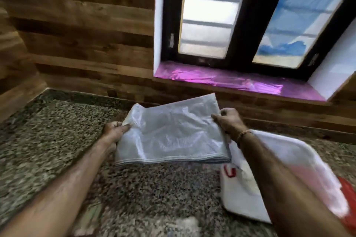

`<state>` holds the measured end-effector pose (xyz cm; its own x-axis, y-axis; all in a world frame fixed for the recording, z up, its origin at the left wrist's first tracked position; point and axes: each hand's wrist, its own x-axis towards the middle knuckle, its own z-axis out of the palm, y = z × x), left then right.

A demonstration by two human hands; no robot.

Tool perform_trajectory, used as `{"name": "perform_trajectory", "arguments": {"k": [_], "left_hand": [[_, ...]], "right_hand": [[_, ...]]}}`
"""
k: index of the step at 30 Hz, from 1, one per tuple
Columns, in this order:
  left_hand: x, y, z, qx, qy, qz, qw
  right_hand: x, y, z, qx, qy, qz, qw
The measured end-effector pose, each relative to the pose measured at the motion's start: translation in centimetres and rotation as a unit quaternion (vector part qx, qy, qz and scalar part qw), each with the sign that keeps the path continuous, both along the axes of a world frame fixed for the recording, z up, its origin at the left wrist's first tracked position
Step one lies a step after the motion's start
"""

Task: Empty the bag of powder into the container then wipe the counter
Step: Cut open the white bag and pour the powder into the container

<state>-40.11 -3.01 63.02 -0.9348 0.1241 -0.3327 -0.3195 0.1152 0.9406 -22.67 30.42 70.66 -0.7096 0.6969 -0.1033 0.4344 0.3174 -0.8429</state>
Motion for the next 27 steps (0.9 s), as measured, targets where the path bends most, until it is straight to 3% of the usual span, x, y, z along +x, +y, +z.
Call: {"name": "perform_trajectory", "arguments": {"k": [9, 18, 23, 27], "left_hand": [[-1.5, -8.8, -9.9, -0.138, -0.026, -0.044, 0.989], [0.9, -8.1, -14.0, -0.231, 0.082, -0.112, 0.963], [1.1, -7.6, -14.3, -0.277, 0.091, -0.145, 0.946], [0.9, -5.6, -12.3, -0.322, 0.133, -0.119, 0.93]], "right_hand": [[-3.4, -8.8, -10.4, 0.057, -0.138, -0.051, 0.988], [1.5, -10.8, -18.5, 0.131, -0.243, -0.038, 0.961], [2.4, -11.4, -19.2, 0.123, -0.252, -0.028, 0.96], [2.4, -11.9, -17.3, 0.129, -0.185, -0.019, 0.974]]}}
